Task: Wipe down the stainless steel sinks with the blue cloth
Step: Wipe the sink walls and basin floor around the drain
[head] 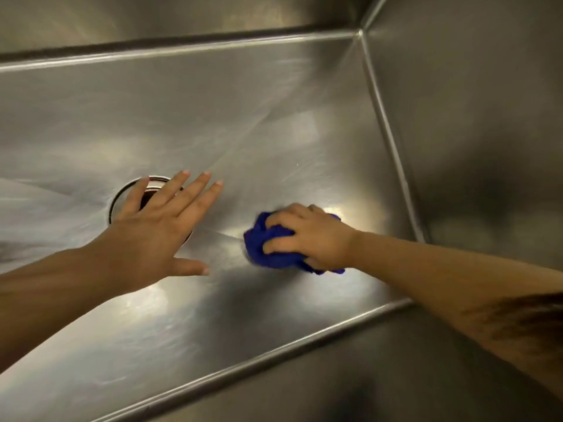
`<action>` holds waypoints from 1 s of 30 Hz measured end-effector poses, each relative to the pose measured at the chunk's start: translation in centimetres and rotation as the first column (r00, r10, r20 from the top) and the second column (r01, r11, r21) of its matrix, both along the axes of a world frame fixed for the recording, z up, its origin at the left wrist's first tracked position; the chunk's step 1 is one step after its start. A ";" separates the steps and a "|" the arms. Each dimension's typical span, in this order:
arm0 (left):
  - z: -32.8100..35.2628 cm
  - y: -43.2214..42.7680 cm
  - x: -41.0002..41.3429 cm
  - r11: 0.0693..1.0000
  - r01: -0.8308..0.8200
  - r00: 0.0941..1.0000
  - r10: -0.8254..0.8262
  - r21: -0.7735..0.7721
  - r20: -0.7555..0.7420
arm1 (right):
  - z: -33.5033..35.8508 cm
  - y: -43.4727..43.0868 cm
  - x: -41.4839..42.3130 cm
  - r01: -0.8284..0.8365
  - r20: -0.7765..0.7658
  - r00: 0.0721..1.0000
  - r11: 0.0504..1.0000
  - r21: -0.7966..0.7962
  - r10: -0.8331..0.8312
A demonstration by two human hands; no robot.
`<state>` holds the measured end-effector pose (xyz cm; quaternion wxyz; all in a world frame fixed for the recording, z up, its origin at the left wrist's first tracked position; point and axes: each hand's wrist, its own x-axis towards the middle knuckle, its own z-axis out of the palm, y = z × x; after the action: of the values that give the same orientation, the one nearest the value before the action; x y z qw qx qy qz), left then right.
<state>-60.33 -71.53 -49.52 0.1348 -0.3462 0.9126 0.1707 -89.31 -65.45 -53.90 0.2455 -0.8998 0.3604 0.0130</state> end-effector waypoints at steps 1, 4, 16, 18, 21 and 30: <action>0.1 0.0 0.1 1.000 -0.011 1.000 0.011 0.010 0.003 | 0.4 -1.9 0.0 0.205 -0.033 0.978 0.978 0.034 -0.204; 0.8 0.0 0.3 0.997 -0.063 0.998 0.064 0.055 -0.026 | 1.2 -4.7 1.0 0.559 -0.228 0.816 0.826 0.079 -0.531; 17.7 0.1 -3.2 0.935 -0.353 0.928 0.355 0.035 -0.109 | 21.2 2.5 5.2 0.482 0.154 -0.046 0.113 0.869 -0.987; 20.8 0.5 -3.6 0.934 -0.356 0.919 0.353 0.015 -0.176 | 25.6 3.3 5.5 0.418 0.194 -0.079 0.144 0.897 -0.978; 24.9 1.7 -4.2 0.930 -0.361 0.864 0.360 0.066 -0.353 | 31.3 4.7 6.0 0.365 0.286 -0.130 0.222 0.904 -0.949; 35.0 3.0 -6.1 0.983 -0.153 0.832 0.183 0.100 -0.523 | 40.8 8.5 7.5 0.331 0.380 -0.205 0.302 0.894 -0.902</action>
<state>-66.48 -68.53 -14.55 -0.1286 -0.3605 0.8754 0.2953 -81.83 -56.94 -13.11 0.5795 -0.2722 0.5468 -0.5395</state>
